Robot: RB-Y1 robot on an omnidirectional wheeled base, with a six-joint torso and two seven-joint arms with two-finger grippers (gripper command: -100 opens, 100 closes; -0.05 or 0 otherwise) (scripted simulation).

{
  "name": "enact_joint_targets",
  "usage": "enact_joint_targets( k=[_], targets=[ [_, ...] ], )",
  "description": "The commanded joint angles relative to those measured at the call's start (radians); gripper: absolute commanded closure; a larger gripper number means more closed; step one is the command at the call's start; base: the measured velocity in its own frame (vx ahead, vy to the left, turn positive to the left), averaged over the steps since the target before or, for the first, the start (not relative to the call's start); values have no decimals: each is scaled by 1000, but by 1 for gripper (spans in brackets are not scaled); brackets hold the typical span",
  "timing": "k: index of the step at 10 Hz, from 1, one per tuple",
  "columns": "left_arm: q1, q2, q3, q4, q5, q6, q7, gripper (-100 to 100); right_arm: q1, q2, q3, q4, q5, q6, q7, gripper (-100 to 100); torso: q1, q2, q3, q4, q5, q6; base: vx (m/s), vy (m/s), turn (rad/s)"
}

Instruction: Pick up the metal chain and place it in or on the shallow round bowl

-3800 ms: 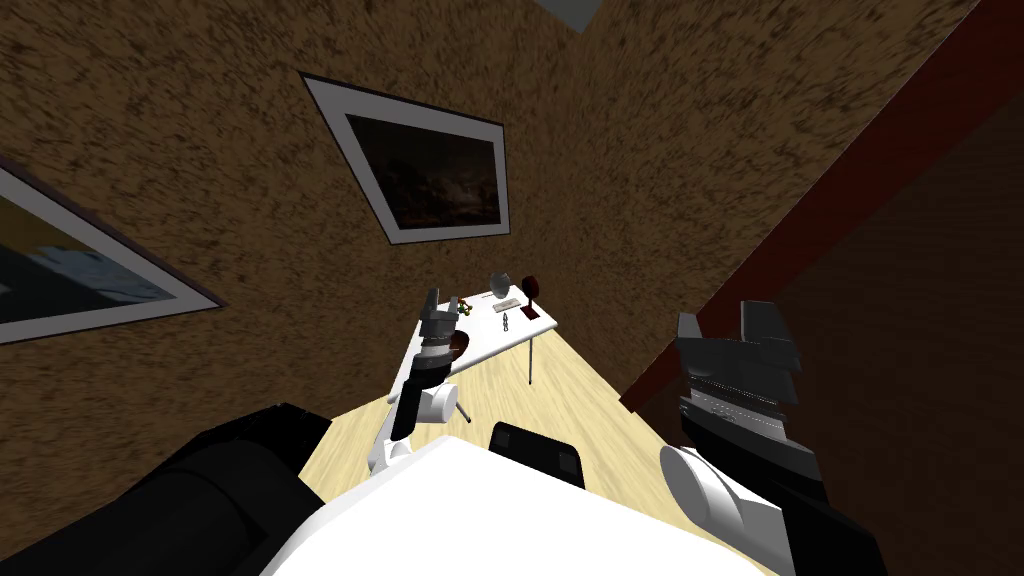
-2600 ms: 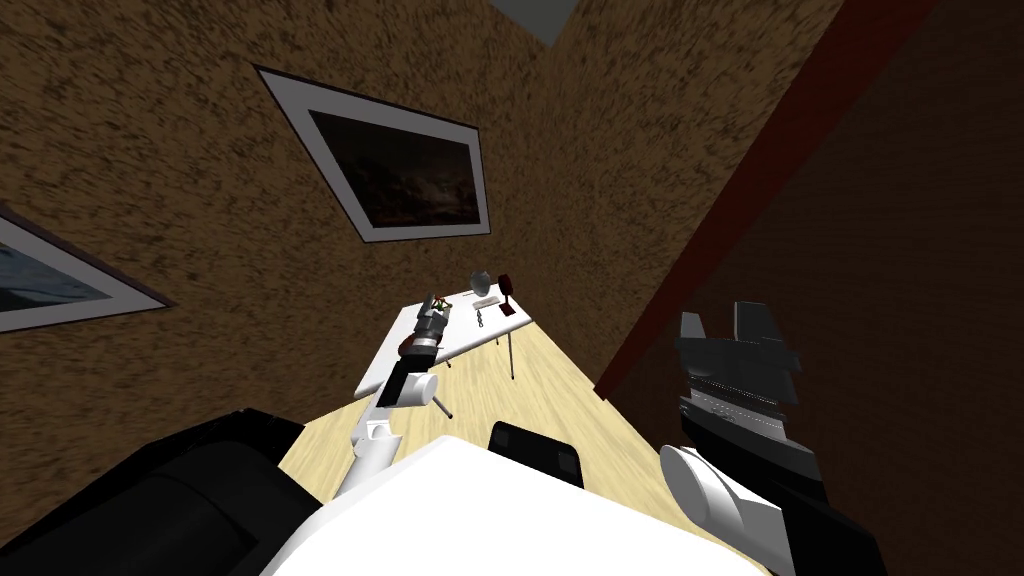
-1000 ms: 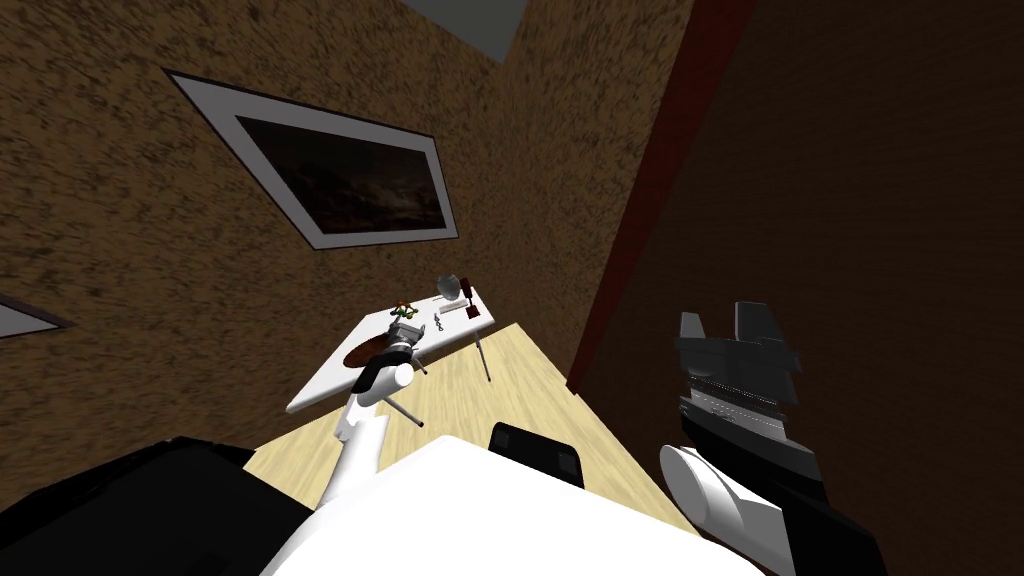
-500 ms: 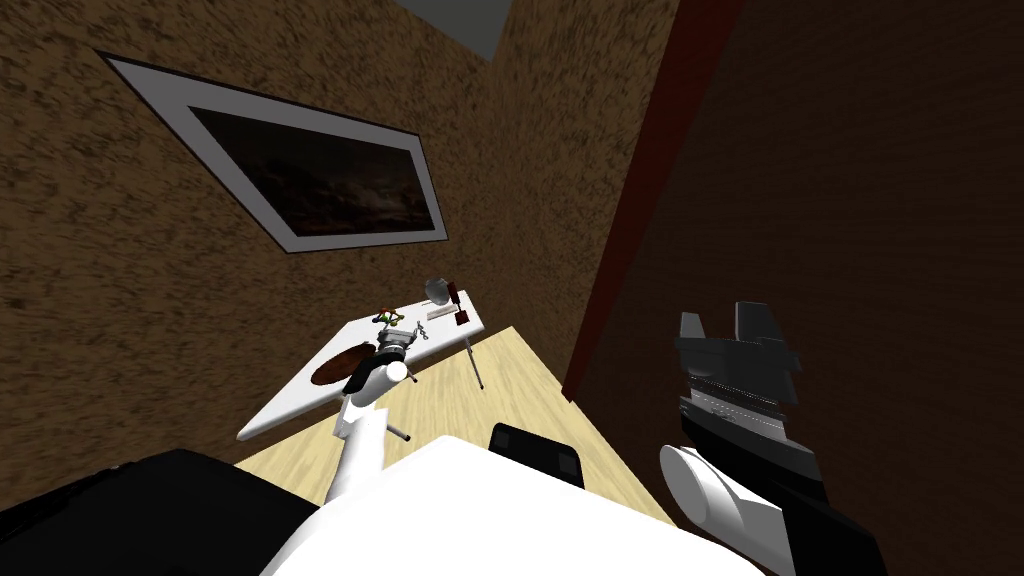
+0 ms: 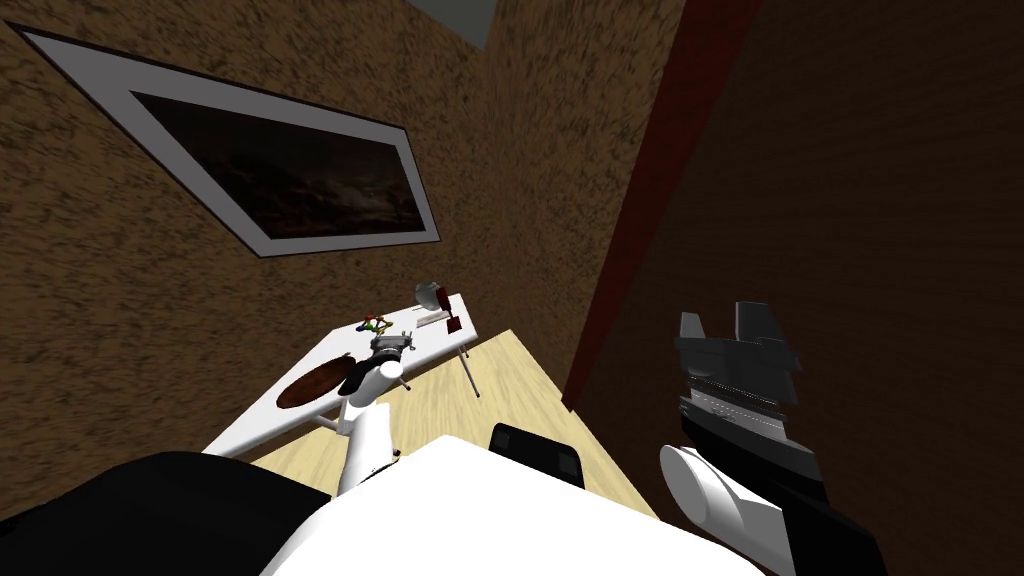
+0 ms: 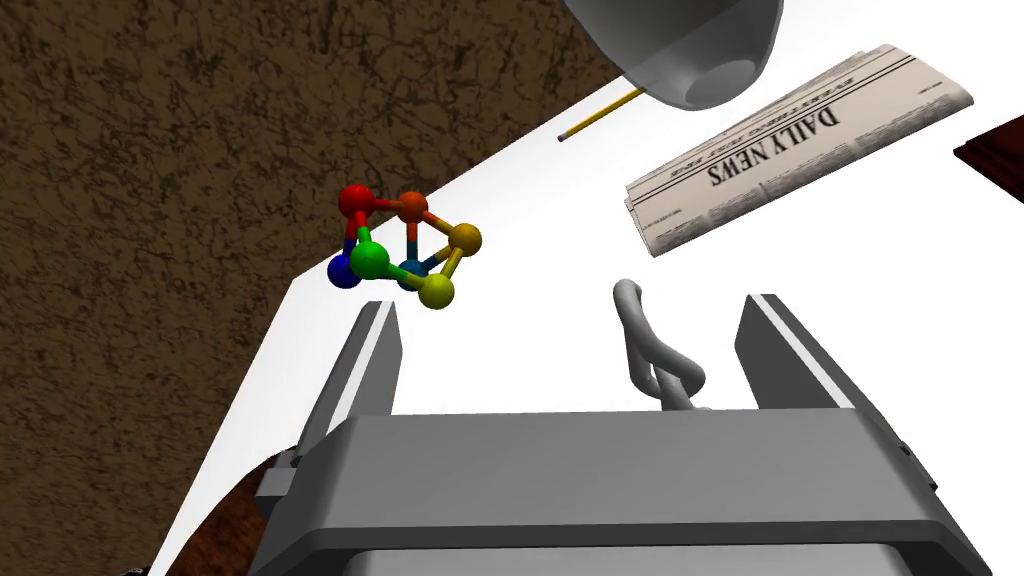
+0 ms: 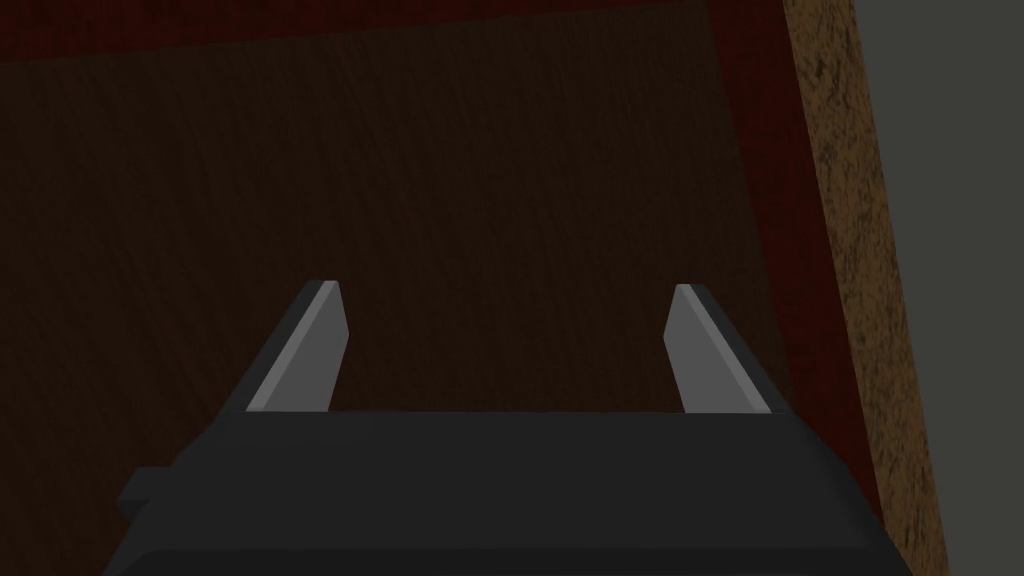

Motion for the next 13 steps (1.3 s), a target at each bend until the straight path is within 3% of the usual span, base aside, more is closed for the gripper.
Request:
enact_joint_targets(
  k=[1,5,6,7,8,9,10,11,12,13],
  targets=[
    [-22,-14,37,28,10,5,27,-100,0,0,0,0,0,0,0,0,0,0,0,0,0,0,115,24,11],
    [-66,-59,117,75,25,29,75,-100,0,0,0,0,0,0,0,0,2,5,3,1,1,0,77,28,22],
    [-78,-94,141,90,30,37,89,-100,0,0,0,0,0,0,0,0,2,6,3,1,1,0,71,45,35],
    [-81,-112,149,94,32,39,93,-100,0,0,0,0,0,0,0,0,3,5,3,1,1,0,59,32,18],
    [-68,-97,135,92,40,29,87,-100,0,0,0,0,0,0,0,0,2,6,3,1,1,0,21,10,1],
    [-69,-98,136,93,41,31,89,0,0,0,0,0,0,0,0,0,1,8,4,2,0,0,0,0,0],
    [-72,-96,135,100,39,25,87,-100,0,0,0,0,0,0,0,0,1,9,5,2,0,0,60,68,-2],
    [-70,-97,135,97,40,28,88,-100,0,0,0,0,0,0,0,0,4,7,4,2,1,0,38,45,-8],
    [-70,-97,135,98,40,27,88,100,0,0,0,0,0,0,0,0,3,8,4,2,1,0,5,6,-1],
    [-70,-96,135,98,40,27,88,100,0,0,0,0,0,0,0,0,1,9,5,2,0,0,0,0,0]
  ],
)
